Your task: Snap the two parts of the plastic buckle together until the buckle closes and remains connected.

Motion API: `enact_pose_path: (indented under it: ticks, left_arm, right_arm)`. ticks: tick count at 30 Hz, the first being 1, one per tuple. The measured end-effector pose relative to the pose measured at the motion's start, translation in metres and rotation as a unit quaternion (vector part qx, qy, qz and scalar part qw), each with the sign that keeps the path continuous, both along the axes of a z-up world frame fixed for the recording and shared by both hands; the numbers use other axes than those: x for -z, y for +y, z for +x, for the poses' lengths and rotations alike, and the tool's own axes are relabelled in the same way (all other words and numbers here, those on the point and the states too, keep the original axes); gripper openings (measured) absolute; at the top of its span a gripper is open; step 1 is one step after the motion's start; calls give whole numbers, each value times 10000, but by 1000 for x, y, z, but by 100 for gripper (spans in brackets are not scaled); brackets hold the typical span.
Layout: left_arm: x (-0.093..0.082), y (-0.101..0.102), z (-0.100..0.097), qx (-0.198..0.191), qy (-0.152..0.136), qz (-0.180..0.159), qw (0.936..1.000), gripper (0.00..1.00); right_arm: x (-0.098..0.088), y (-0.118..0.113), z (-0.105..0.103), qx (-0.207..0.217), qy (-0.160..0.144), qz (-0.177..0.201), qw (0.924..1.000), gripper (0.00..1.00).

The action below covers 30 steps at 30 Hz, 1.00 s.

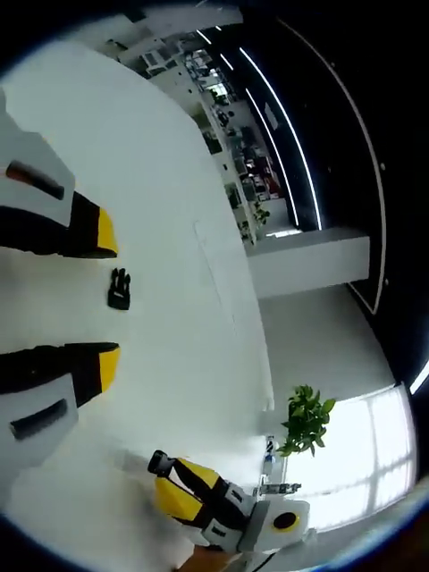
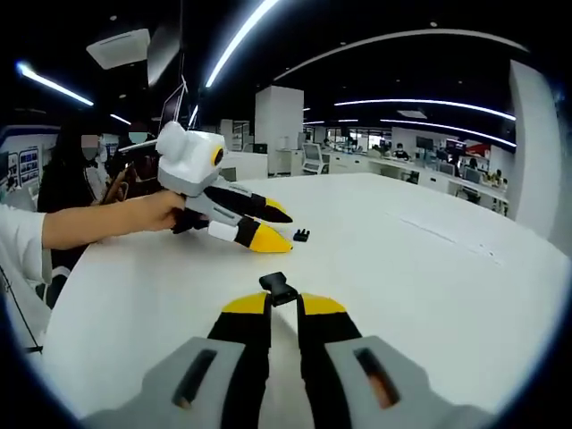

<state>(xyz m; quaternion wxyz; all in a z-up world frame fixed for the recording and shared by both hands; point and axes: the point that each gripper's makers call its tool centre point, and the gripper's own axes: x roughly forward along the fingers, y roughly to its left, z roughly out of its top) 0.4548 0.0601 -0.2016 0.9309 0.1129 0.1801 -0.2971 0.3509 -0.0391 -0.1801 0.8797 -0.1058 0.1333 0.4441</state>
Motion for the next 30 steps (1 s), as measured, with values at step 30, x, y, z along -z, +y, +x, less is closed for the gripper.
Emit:
enact_pose_path:
  ticks: [30]
  left_arm:
    - [-4, -21, -32, 1777, 502, -474, 9817, 20]
  right_arm:
    - [-6, -6, 3, 124, 40, 301, 9995, 11]
